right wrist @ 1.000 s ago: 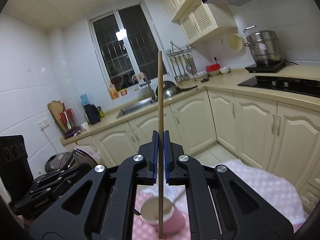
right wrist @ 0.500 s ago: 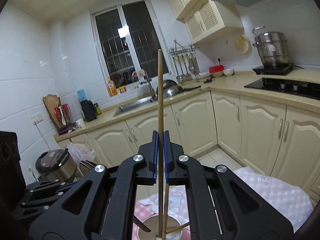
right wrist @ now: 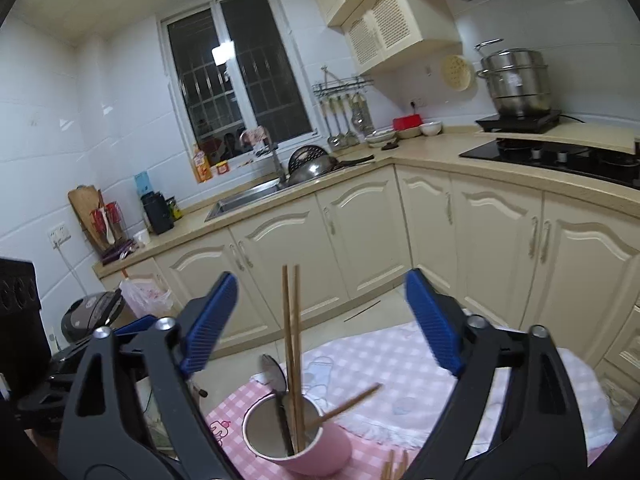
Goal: Organize utensils
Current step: 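Drop the fork into the pink cup with the left tool while the right tool drops its chopstick in, then move the left tool back toward the light-blue knife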
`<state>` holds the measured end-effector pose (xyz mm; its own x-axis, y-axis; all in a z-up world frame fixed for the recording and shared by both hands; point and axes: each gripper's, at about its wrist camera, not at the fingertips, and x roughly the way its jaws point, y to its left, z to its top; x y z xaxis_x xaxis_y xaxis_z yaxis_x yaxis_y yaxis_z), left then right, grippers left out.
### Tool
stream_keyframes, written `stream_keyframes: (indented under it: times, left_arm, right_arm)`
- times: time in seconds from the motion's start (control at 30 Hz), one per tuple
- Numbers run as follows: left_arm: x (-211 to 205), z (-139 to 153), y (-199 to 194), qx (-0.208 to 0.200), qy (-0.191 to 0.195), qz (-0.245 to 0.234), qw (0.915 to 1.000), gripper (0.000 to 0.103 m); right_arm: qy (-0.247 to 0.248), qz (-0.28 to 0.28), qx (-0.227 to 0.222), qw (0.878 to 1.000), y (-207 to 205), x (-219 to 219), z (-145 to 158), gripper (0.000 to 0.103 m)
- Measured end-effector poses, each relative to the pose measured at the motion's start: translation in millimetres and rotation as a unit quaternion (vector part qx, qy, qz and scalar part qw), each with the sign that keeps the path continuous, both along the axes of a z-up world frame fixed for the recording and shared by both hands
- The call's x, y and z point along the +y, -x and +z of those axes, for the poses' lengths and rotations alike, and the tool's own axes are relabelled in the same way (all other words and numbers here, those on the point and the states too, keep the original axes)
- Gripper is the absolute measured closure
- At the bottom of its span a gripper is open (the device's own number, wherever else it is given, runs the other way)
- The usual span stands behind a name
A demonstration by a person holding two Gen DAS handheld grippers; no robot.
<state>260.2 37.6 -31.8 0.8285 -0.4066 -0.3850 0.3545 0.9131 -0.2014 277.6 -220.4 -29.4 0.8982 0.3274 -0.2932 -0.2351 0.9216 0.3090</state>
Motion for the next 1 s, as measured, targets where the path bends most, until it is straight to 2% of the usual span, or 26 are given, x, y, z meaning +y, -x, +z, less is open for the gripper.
stream_keyframes:
  times: [0.03, 0.13, 0.43, 0.77, 1.0]
  left_arm:
    - [0, 2, 3, -0.003, -0.001, 0.005, 1.0, 0.013]
    - [-1, 6, 10, -0.009, -0.003, 0.014, 0.9998, 0.009]
    - [-6, 10, 27, -0.004, -0.023, 0.027, 0.9994, 0.008]
    - [-15, -1, 49, 0.006, -0.05, 0.019, 0.9986, 0.008]
    - [-22, -16, 63, 0.023, -0.065, 0.009, 0.9976, 0.008]
  right_arm:
    - [0.0, -0.007, 0.0, 1.0, 5, -6, 3, 0.007]
    - [-0.002, -0.015, 0.012, 1.0, 11, -20, 7, 0.007]
    - [0.016, -0.032, 0.065, 0.997, 29, -48, 7, 0.007]
    - [0.027, -0.047, 0.142, 0.988, 48, -70, -22, 0.007]
    - [0.037, -0.047, 0.178, 0.982, 60, -73, -43, 0.007]
